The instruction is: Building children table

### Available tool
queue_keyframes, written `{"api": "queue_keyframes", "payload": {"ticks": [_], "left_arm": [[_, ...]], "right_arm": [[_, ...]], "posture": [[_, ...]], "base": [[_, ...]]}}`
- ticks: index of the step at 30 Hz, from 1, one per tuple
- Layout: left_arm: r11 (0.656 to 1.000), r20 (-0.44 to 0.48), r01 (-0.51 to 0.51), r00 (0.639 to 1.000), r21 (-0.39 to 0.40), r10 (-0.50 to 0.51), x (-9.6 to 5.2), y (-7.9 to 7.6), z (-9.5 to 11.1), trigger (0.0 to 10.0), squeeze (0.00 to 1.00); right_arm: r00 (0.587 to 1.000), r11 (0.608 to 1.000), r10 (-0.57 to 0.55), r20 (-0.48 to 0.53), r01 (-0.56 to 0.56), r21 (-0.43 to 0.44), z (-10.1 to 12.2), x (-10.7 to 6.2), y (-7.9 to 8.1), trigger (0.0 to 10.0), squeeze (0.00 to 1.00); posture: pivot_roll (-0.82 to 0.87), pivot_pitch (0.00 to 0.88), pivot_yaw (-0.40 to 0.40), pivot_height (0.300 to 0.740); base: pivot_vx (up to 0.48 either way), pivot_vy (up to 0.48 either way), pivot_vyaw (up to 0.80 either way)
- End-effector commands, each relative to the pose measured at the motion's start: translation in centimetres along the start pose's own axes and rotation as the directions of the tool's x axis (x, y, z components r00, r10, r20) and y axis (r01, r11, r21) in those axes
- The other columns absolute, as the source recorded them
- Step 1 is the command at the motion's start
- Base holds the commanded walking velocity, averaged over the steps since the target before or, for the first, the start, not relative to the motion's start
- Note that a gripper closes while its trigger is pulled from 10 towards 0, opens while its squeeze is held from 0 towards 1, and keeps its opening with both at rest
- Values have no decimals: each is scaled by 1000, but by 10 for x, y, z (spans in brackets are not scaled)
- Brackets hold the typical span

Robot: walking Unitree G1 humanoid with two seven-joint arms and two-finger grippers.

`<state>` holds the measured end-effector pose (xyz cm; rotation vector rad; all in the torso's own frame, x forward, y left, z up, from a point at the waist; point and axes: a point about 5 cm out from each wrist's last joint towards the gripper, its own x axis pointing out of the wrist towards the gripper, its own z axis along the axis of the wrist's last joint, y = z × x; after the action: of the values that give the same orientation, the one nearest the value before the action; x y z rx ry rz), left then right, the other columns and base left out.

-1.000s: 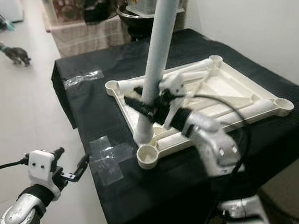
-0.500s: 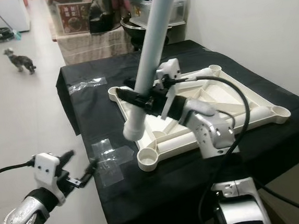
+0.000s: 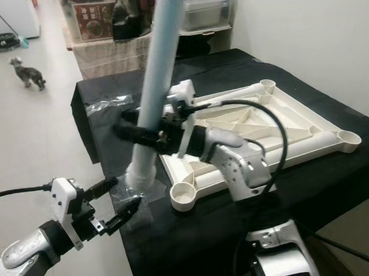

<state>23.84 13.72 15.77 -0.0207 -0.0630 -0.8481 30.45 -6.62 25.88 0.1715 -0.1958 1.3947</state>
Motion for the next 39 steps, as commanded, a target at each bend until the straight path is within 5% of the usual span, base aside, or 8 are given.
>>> {"api": "queue_keyframes", "payload": {"ticks": [1, 13, 15, 29, 30, 31, 32, 39], "left_arm": [[1000, -25, 18, 1000, 3, -18, 0, -1, -4, 10000, 0], [993, -60, 103, 993, 52, -100, 11, 4, -3, 10000, 0], [989, -48, 134, 990, 55, -132, 14, 2, -1, 0, 0], [984, -60, 153, 987, 89, -148, 16, -1, -1, 4706, 0], [985, -62, 150, 988, 91, -144, 17, -1, -1, 10000, 0], [985, -62, 150, 988, 91, -144, 17, -1, -1, 10000, 0], [984, -64, 160, 986, 81, -155, 16, -2, -1, 10000, 0], [964, -65, 265, 963, 22, -263, 11, -12, 7, 10000, 0]], "right_arm": [[1000, 1000, 27, 8, -27, 2, 3, 3, 5, 0, 0], [986, 986, 166, -12, -165, 38, 1, 12, 30, 0, 0], [985, 984, 173, -18, -172, 41, 0, 12, 32, 0, 0], [989, 990, 136, -58, -133, 53, -6, 9, 35, 0, 0], [990, 992, 118, -73, -115, 54, -8, 9, 33, 10000, 0], [990, 992, 118, -73, -115, 54, -8, 9, 33, 10000, 0], [991, 992, 111, -68, -107, 62, -8, 9, 32, 10000, 1000], [993, 992, 117, -2, -116, 42, 1, 4, 27, 10000, 1000]], "posture": [[20, 0, -34, 740], [12, 0, -28, 740], [12, 0, -28, 740], [9, 0, -29, 740], [11, 0, -30, 740], [11, 0, -30, 740], [11, 0, -31, 740], [16, 0, -34, 740]], "base": [[0, 0, 0], [0, 0, 0], [0, 0, 0], [0, 0, 0], [0, 0, 0], [0, 0, 0], [0, 0, 0], [0, 0, 0]]}}
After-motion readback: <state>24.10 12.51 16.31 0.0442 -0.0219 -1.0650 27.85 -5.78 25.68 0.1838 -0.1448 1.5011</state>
